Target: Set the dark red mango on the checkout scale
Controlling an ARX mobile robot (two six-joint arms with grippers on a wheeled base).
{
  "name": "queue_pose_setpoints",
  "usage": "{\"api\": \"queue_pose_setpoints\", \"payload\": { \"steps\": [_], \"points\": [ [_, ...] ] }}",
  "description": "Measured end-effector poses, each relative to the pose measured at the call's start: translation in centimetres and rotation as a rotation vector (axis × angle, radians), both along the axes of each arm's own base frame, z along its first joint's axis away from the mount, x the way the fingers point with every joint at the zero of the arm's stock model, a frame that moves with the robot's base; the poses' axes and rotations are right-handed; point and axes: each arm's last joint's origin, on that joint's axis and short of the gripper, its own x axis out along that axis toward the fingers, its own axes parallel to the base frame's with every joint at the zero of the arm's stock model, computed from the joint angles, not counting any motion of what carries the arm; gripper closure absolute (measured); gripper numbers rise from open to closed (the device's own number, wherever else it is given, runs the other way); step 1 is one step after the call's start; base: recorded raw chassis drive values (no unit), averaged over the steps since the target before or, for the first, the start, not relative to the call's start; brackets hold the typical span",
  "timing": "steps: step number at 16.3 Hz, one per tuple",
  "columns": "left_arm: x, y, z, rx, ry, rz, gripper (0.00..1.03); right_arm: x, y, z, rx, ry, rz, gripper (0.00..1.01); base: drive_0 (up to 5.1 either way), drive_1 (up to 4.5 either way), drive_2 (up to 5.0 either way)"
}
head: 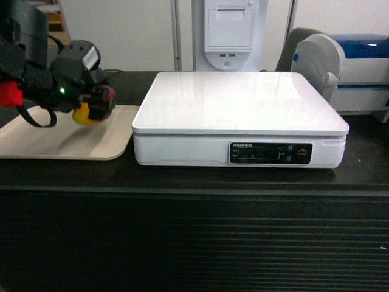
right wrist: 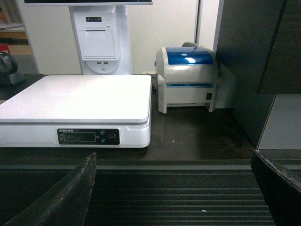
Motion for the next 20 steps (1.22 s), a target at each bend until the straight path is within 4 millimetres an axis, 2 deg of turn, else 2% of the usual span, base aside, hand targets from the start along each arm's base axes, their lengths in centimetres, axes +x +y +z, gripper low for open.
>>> {"api": "queue_pose_setpoints", "payload": {
  "steps": [2,3,5,7,8,10,13,14,20],
  "points": [
    [-0.6,-1.2,4.5,-0.017,-0.101,-0.003,0.43,0.0,0.0,0.0,0.0,0.0,0.0,0.03,0.0,0.0,0.0],
    [-0.9,-2.0,5.9,-0.025,-0.13,-0.009,0.43,0.0,0.0,0.0,0.0,0.0,0.0,0.03,0.0,0.0,0.0],
    [-1.1,-3.3,7.2,-0.042,-0.16,-0.027,0.43,0.0,0.0,0.0,0.0,0.0,0.0,0.03,0.0,0.0,0.0],
    [-1.3,-6.0,8.4,-0.074,-0.181,-0.057,0.43,0.0,0.0,0.0,0.0,0.0,0.0,0.03,0.0,0.0,0.0],
    [-1.4,-7.3,8.5,-0.084,-0.177,-0.071,0.43,0.0,0.0,0.0,0.0,0.0,0.0,0.03,0.0,0.0,0.0],
    [-1.8,-15.2,8.3,-0.151,-0.139,-0.162,0.43,0.0,0.0,0.0,0.0,0.0,0.0,0.03,0.0,0.0,0.0],
    [-1.9,-20.2,7.2,-0.181,-0.081,-0.21,0.43,0.0,0.0,0.0,0.0,0.0,0.0,0.03,0.0,0.0,0.0],
    [-1.9,-21.6,6.7,-0.195,-0.056,-0.216,0.43,0.0,0.0,0.0,0.0,0.0,0.0,0.03,0.0,0.0,0.0],
    [-2.4,-24.1,5.8,-0.211,-0.008,-0.224,0.43,0.0,0.0,0.0,0.0,0.0,0.0,0.03,0.0,0.0,0.0]
  ]
}}
